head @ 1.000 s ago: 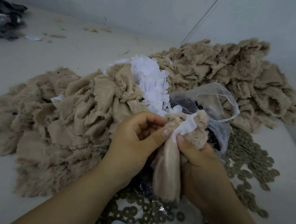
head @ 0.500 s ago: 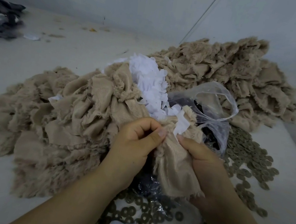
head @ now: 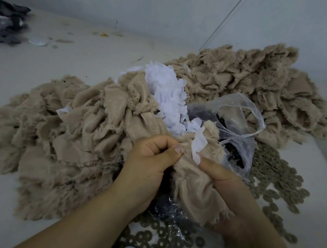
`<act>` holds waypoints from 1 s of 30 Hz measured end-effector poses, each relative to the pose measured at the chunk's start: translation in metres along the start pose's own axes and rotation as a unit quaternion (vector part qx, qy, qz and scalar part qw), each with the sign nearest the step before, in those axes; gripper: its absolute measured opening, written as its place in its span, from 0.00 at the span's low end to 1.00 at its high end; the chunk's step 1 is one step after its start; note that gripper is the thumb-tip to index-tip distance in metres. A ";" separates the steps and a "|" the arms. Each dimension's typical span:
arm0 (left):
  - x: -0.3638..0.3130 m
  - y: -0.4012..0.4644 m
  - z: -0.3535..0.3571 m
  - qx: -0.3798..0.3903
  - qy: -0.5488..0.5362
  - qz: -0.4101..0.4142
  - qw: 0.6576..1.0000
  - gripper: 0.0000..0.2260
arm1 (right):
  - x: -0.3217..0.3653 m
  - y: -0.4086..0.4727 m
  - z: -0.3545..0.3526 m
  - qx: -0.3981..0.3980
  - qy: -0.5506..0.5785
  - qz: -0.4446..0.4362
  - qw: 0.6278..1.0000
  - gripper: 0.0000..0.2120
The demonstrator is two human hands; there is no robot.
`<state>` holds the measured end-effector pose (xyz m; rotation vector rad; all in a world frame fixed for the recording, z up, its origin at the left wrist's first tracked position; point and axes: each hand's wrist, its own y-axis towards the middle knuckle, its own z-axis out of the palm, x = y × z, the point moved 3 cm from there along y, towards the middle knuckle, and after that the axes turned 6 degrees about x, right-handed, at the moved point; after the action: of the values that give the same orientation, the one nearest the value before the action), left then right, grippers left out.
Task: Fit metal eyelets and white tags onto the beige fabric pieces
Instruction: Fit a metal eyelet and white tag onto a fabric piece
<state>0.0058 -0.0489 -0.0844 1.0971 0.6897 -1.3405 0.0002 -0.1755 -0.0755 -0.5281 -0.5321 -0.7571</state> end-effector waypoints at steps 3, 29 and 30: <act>-0.001 -0.003 0.002 -0.008 0.073 0.018 0.997 0.08 | -0.001 -0.001 0.003 0.016 0.001 -0.011 1.000 0.21; -0.011 -0.009 0.003 -0.071 0.171 0.079 0.979 0.02 | -0.001 -0.001 0.001 -0.070 -0.086 -0.127 0.986 0.13; -0.011 -0.008 0.003 -0.073 0.180 0.076 0.978 0.03 | -0.001 -0.002 0.001 -0.078 -0.102 -0.136 0.982 0.14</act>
<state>-0.0039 -0.0460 -0.0754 1.2593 0.9344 -0.9524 -0.0019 -0.1758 -0.0745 -0.6923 -0.7499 -1.0169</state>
